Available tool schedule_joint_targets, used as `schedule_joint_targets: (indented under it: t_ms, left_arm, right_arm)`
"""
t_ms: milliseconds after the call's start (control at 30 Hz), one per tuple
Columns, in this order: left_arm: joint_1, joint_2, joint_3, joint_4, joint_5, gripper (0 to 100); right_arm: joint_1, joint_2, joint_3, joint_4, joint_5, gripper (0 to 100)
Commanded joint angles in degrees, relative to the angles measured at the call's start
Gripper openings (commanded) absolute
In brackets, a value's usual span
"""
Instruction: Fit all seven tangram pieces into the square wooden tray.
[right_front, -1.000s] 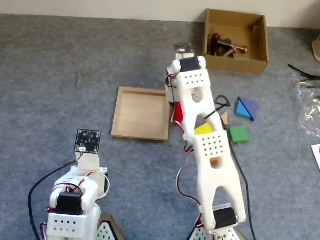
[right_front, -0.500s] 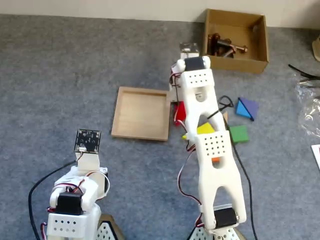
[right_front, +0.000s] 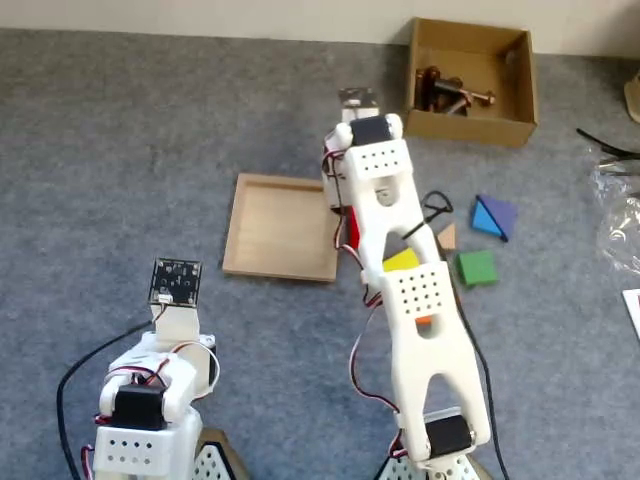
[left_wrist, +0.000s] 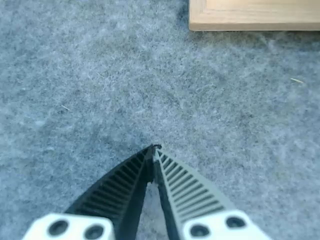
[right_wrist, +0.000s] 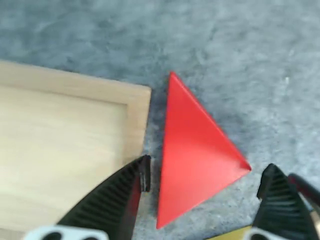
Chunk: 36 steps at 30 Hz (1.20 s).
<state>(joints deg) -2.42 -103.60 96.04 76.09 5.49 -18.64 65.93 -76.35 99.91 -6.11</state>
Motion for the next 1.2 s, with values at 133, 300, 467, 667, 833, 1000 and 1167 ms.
schedule_joint_targets:
  t_ms: [133, 300, 467, 667, 833, 1000, 1167]
  left_arm:
    - [1.0, -0.4, 1.1, -0.2, 0.4, 1]
    - [1.0, -0.4, 1.1, -0.2, 0.4, 1]
    - [1.0, -0.4, 1.1, -0.2, 0.4, 1]
    - [1.0, -0.4, 1.1, -0.2, 0.4, 1]
    - [1.0, -0.4, 1.1, -0.2, 0.4, 1]
    - [1.0, -0.4, 1.1, -0.2, 0.4, 1]
    - [1.0, -0.4, 1.1, -0.2, 0.4, 1]
  right_arm:
    - [-0.6, -1.8, -2.9, 0.8, 0.0, 32.7]
    - [1.5, -1.7, -2.9, -0.4, 0.0, 32.7]
    - [1.8, -1.7, -2.9, -0.5, 0.0, 32.7]
    - [1.8, 2.9, -3.3, -1.1, 0.0, 32.7]
    - [1.8, 3.8, -4.0, -1.1, 0.1, 32.7]
    - [1.8, 3.6, -4.1, -1.0, 0.4, 32.6]
    - [1.8, 3.6, -4.1, -0.7, 0.4, 32.5]
